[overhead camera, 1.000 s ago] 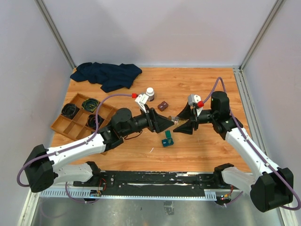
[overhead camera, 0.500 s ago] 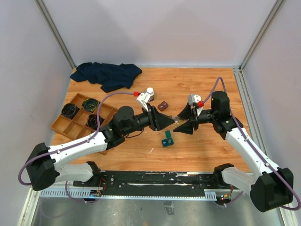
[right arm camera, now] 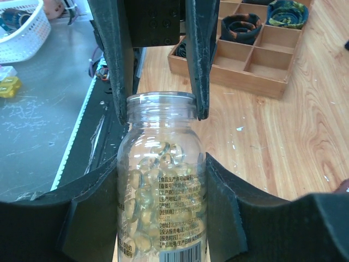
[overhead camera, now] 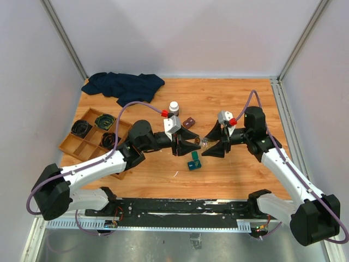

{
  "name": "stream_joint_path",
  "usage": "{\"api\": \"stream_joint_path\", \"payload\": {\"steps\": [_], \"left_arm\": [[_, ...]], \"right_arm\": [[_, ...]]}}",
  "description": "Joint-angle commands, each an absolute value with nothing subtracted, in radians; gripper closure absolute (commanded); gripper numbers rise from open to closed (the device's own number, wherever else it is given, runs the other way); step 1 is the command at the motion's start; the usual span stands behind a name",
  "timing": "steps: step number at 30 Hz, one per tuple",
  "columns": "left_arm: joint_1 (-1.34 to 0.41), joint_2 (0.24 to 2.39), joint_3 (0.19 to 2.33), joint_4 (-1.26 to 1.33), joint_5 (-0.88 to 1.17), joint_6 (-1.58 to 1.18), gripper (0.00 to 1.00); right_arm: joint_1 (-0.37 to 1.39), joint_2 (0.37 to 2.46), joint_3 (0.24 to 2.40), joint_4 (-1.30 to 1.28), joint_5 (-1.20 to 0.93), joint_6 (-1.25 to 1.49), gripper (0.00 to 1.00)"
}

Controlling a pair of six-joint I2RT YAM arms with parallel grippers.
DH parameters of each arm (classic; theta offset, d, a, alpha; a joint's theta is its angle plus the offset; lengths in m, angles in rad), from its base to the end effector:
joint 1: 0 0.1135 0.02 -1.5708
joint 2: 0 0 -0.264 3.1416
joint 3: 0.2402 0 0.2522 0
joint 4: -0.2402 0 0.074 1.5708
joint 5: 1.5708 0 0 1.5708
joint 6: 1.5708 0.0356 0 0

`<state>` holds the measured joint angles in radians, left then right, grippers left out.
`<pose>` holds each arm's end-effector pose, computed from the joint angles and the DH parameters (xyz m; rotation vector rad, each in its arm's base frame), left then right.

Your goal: Sort the pills into containers

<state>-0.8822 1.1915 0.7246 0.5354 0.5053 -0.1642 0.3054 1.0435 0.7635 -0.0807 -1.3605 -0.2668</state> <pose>0.1601 -0.2217 0.3092 0.9635 1.3250 -1.1981 0.1949 0.0980 0.3029 -1.3053 1.2773 1.3105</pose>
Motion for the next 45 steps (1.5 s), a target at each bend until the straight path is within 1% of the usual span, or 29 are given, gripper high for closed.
{"api": "stream_joint_path", "payload": {"steps": [1, 4, 5, 6, 9, 10, 14, 16, 18, 20, 22, 25, 26, 27, 29, 31, 32, 45], "left_arm": [[-0.829, 1.269, 0.750, 0.470, 0.846, 0.096, 0.89], [-0.794, 1.294, 0.783, 0.468, 0.843, 0.103, 0.88], [-0.789, 1.299, 0.795, 0.466, 0.833, 0.100, 0.86], [-0.789, 1.300, 0.803, 0.467, 0.806, 0.093, 0.77], [-0.788, 1.273, 0.792, 0.517, 0.703, 0.030, 0.41], [-0.788, 1.254, 0.773, 0.552, 0.672, 0.003, 0.31], [-0.788, 1.154, 0.685, 0.718, 0.558, -0.106, 0.01], [-0.787, 1.106, 0.653, 0.752, 0.481, -0.201, 0.01], [-0.786, 1.062, 0.641, 0.733, 0.401, -0.309, 0.01], [-0.784, 1.031, 0.642, 0.694, 0.385, -0.394, 0.01], [-0.784, 1.016, 0.625, 0.709, 0.400, -0.509, 0.01], [-0.786, 1.013, 0.587, 0.748, 0.394, -0.733, 0.10], [-0.789, 1.009, 0.575, 0.739, 0.353, -0.787, 0.16], [-0.800, 1.000, 0.564, 0.710, 0.295, -0.821, 0.19], [-0.860, 0.972, 0.573, 0.594, 0.128, -0.785, 0.20], [-0.943, 0.963, 0.620, 0.434, -0.077, -0.701, 0.18], [-0.969, 0.967, 0.640, 0.397, -0.120, -0.683, 0.18], [-1.009, 1.076, 0.749, 0.373, -0.115, -0.677, 0.19]], "right_arm": [[0.296, 1.026, 0.794, -0.027, -1.344, -0.258, 0.99], [0.294, 1.026, 0.795, -0.027, -1.344, -0.258, 0.99], [0.295, 1.026, 0.795, -0.027, -1.345, -0.258, 0.99], [0.295, 1.026, 0.793, -0.027, -1.345, -0.258, 0.99], [0.295, 1.028, 0.795, -0.026, -1.345, -0.259, 1.00], [0.296, 1.028, 0.796, -0.026, -1.345, -0.261, 0.99], [0.295, 1.028, 0.794, -0.026, -1.345, -0.260, 1.00], [0.295, 1.029, 0.794, -0.026, -1.345, -0.260, 1.00], [0.294, 1.029, 0.793, -0.026, -1.345, -0.261, 0.99], [0.296, 1.030, 0.795, -0.026, -1.345, -0.262, 0.99], [0.294, 1.031, 0.793, -0.026, -1.345, -0.262, 0.99], [0.295, 1.033, 0.793, -0.026, -1.344, -0.262, 0.99], [0.295, 1.034, 0.794, -0.028, -1.344, -0.263, 0.99], [0.295, 1.033, 0.795, -0.028, -1.344, -0.263, 0.99], [0.296, 1.034, 0.794, -0.028, -1.344, -0.264, 1.00], [0.296, 1.034, 0.793, -0.028, -1.342, -0.264, 0.99], [0.295, 1.035, 0.793, -0.028, -1.342, -0.264, 0.99], [0.295, 1.037, 0.794, -0.028, -1.341, -0.266, 0.99]]}}
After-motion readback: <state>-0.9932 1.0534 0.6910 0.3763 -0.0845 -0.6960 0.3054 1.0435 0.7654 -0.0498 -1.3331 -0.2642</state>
